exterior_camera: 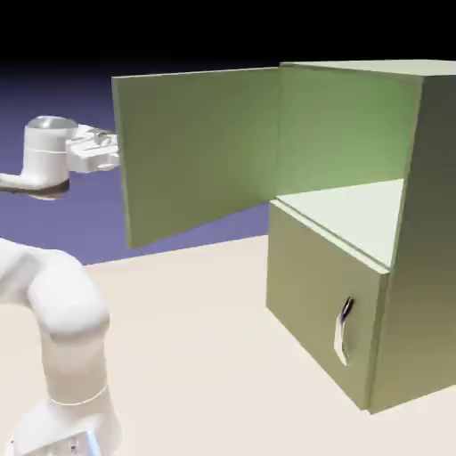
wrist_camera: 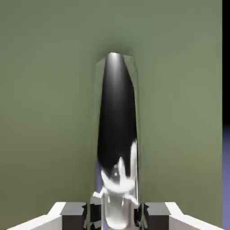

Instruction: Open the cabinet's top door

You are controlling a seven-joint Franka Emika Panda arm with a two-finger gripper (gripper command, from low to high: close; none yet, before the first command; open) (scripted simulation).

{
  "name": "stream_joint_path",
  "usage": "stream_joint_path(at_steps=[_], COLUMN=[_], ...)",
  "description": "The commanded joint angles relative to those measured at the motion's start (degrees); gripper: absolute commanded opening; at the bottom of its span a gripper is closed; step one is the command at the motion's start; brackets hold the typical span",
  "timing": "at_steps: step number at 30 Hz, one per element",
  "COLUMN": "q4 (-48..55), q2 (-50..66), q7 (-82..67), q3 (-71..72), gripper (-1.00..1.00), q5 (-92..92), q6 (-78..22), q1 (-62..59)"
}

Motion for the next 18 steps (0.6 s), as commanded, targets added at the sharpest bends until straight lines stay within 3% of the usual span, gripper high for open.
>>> stream_joint_path(at_steps=[1,18], q4=[1.9,31.6], q2=[0.6,-1.9], q7=[0.1,-4.2], q3=[1.7,24.4], gripper=[-1.00,-1.00], q5=[0.7,9.0], q6=[-1.4,-19.3], q1=[-2.1,-36.0])
